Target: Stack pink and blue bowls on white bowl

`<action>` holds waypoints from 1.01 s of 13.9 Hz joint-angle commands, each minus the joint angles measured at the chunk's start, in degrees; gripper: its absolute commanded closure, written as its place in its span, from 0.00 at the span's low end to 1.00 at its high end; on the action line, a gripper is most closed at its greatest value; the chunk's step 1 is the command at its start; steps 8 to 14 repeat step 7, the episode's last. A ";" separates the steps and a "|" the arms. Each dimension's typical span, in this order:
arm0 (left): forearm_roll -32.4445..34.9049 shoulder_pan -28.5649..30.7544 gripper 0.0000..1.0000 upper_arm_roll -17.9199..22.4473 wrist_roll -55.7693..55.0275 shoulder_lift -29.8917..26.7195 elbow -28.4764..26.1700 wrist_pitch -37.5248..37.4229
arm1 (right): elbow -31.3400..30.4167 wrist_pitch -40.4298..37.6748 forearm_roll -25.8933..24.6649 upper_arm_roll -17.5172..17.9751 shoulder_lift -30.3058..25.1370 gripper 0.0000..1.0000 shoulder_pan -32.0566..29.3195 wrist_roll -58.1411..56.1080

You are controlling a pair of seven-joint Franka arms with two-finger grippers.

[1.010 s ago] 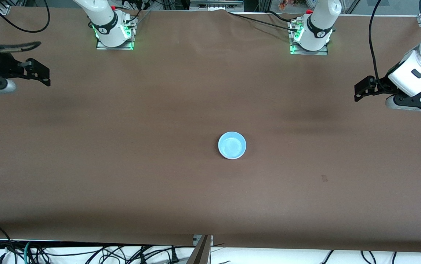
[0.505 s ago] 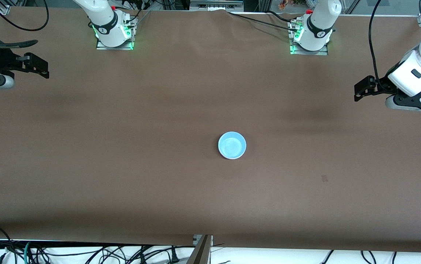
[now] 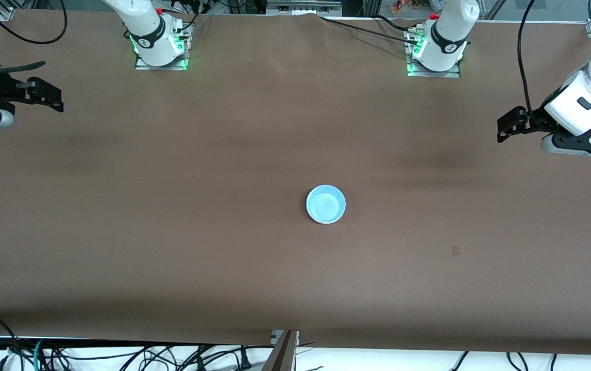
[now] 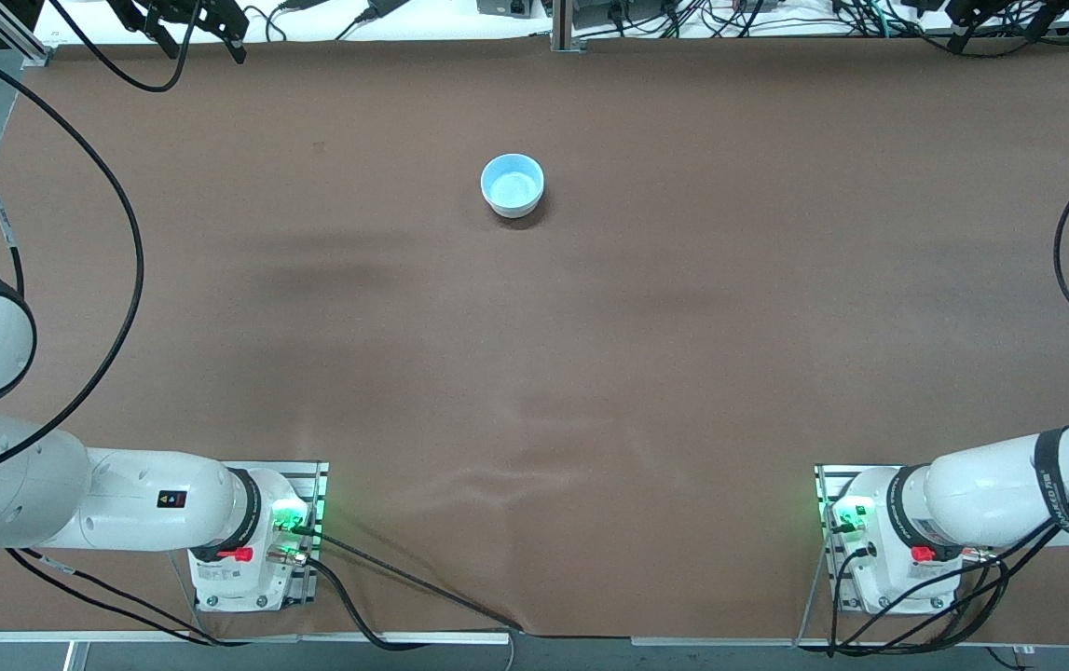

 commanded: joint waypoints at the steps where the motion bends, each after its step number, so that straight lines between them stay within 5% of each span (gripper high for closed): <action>1: -1.14 0.04 0.00 -0.06 -0.38 -0.80 -0.03 -0.72 | -0.19 -0.32 0.17 -0.02 -0.29 0.00 -0.25 -1.04; 14: -1.14 0.04 0.00 -0.06 -0.38 -0.80 -0.03 -0.72 | 0.25 -0.32 0.08 0.25 0.15 0.00 0.19 -1.13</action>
